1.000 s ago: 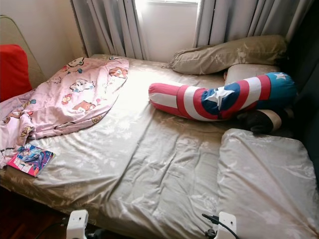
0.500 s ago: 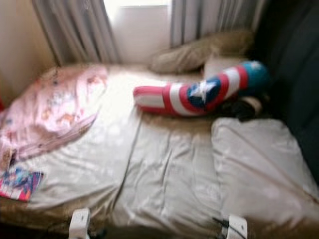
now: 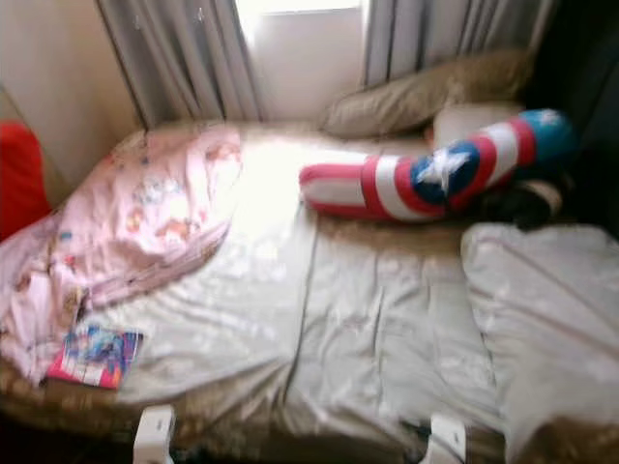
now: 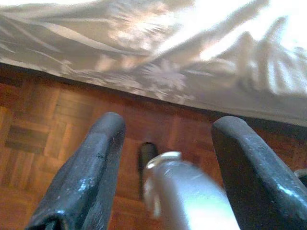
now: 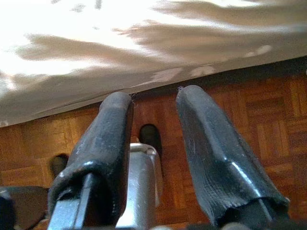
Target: Clean up the room
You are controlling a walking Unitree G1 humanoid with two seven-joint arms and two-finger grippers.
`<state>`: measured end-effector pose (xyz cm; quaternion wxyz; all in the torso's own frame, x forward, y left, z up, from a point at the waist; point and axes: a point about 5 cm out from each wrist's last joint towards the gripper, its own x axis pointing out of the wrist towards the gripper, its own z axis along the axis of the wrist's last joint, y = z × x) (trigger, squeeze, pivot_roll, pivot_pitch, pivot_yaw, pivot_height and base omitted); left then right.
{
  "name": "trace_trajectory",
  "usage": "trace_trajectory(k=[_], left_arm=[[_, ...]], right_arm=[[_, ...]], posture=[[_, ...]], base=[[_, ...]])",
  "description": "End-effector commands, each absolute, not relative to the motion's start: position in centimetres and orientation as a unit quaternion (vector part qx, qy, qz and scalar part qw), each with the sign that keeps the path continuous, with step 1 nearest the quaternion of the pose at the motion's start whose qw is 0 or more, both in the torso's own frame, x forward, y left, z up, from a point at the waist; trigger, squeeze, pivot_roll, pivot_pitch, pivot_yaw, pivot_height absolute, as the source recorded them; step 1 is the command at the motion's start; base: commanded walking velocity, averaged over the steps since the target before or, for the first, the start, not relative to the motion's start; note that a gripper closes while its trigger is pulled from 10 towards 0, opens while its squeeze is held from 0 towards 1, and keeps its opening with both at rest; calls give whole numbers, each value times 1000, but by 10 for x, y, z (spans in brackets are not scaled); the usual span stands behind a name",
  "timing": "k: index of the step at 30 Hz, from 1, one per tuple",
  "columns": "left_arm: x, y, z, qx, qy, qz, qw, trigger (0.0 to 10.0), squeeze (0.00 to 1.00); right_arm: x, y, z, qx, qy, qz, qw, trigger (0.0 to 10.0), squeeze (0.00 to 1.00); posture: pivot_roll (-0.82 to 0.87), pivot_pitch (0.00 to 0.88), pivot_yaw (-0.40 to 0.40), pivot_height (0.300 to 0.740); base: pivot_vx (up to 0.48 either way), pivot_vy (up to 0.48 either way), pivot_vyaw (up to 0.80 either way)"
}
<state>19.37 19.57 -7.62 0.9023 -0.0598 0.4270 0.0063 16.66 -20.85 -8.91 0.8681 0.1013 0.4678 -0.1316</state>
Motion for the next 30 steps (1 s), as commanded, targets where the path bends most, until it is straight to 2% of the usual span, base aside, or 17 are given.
trace_trajectory(k=[1,16,30], left_arm=[[189,207,-77,-48,431,17,901,10000,0],[196,213,-72,-47,423,26,904,10000,0],[188,220,-74,-43,430,30,902,10000,0]], right_arm=[[174,-196,-88,97,465,-109,873,10000,0],[177,-195,-86,102,460,-109,876,10000,0],[177,-196,-87,99,461,-104,876,10000,0]], posture=[[-55,0,29,740],[-55,0,33,740],[-51,0,36,740]], base=[[0,480,0],[0,480,0],[0,480,0]])
